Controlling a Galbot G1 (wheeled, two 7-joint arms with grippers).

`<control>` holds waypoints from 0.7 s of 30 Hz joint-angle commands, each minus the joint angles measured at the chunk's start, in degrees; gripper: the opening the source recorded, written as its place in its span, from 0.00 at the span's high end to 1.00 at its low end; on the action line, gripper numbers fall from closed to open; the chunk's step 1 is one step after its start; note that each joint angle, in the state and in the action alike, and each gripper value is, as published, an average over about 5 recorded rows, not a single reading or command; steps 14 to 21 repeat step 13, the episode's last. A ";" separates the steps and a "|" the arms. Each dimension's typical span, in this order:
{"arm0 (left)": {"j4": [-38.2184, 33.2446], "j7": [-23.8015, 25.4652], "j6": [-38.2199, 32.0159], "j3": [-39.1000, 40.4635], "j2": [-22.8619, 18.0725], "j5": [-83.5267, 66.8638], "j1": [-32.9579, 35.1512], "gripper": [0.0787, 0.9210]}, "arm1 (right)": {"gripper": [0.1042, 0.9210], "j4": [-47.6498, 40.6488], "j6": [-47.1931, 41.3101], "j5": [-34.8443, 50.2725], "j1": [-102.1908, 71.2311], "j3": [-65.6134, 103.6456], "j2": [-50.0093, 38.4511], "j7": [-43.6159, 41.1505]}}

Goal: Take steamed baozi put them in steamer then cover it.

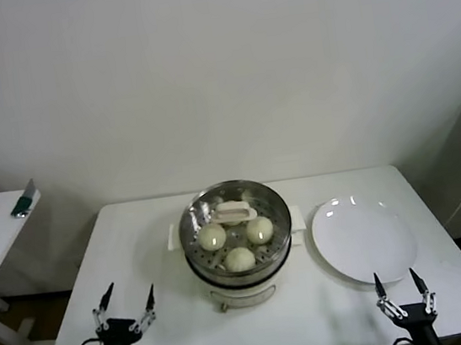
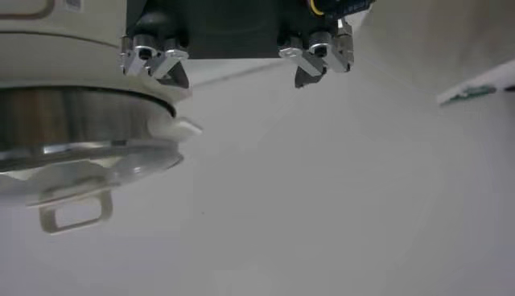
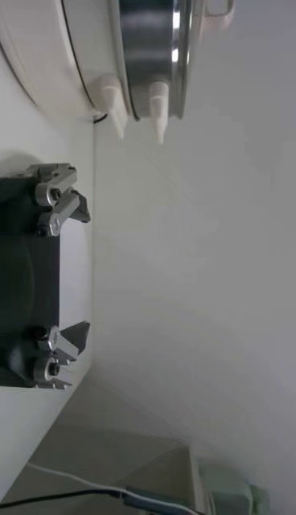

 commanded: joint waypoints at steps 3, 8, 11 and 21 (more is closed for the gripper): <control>4.32 0.41 -5.85 0.23 -0.37 -6.07 1.52 0.12 | 0.12 -0.40 0.61 0.51 0.05 -0.04 -0.04 0.10; 4.36 0.47 -5.87 0.42 -0.29 -5.59 1.48 0.12 | 0.12 -0.38 0.70 0.52 -0.14 -0.22 0.05 0.13; 4.42 0.49 -5.92 0.50 -0.26 -5.30 1.37 0.12 | 0.12 -0.37 0.80 0.47 -0.25 -0.29 0.17 0.16; 4.43 0.49 -5.93 0.54 -0.25 -5.28 1.33 0.12 | 0.12 -0.37 0.84 0.46 -0.29 -0.30 0.22 0.17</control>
